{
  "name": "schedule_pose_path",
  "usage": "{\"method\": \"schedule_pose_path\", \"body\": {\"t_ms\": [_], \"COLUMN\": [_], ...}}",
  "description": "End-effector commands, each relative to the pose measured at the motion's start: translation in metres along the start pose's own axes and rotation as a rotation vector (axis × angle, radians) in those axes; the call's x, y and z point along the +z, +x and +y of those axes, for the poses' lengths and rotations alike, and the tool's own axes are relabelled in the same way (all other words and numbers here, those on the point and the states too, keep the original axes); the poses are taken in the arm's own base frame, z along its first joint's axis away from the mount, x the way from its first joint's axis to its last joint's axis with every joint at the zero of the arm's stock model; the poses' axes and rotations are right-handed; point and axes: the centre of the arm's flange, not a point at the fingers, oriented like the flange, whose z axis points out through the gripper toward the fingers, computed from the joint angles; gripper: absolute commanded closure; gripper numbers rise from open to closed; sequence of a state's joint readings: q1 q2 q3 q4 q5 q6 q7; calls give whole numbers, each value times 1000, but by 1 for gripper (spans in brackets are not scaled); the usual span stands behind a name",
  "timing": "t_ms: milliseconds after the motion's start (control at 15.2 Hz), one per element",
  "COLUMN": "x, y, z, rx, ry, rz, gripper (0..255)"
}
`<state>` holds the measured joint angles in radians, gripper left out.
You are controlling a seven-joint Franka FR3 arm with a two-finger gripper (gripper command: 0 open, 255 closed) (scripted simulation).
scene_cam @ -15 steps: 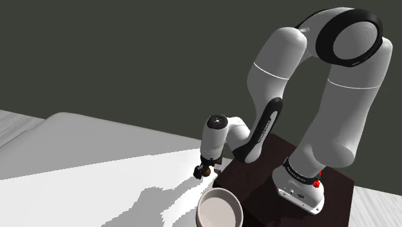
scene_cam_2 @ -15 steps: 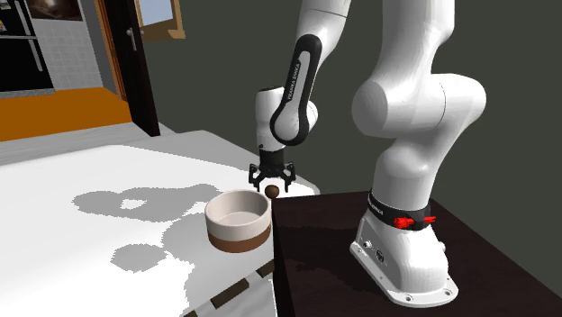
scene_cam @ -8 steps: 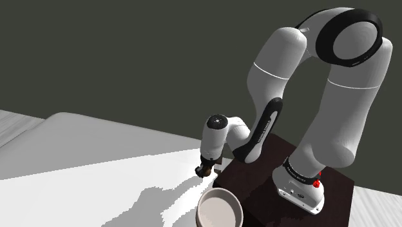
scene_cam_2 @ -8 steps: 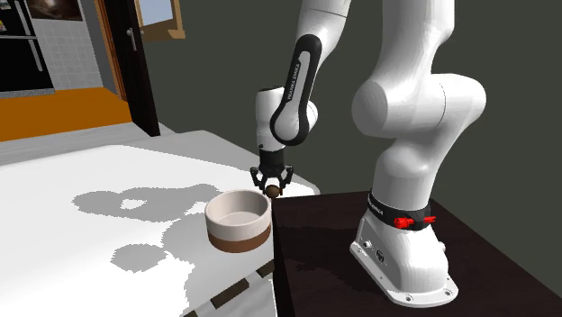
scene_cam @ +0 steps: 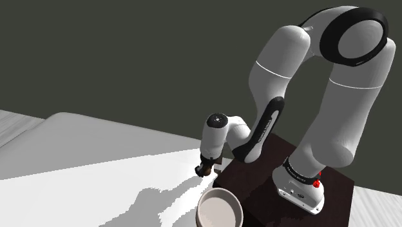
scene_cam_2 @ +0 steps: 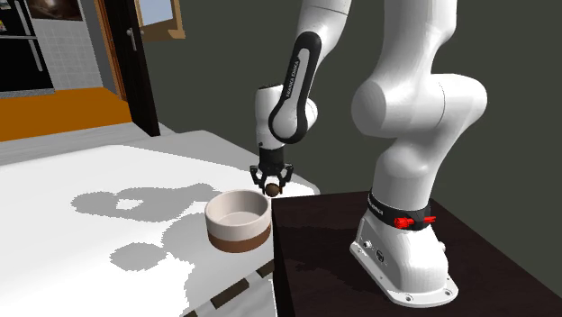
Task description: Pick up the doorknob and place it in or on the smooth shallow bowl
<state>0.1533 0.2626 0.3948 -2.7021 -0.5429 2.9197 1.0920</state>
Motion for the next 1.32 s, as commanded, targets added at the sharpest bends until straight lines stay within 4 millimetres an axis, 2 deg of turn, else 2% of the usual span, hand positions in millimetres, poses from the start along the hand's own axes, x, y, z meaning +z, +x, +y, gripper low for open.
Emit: {"method": "schedule_pose_path", "body": {"t_ms": [0, 1254], "x": [-10, -110], "y": [0, 1], "z": [1, 2], "rx": [0, 0], "ry": [0, 0], "rz": [0, 0], "gripper": [255, 255]}}
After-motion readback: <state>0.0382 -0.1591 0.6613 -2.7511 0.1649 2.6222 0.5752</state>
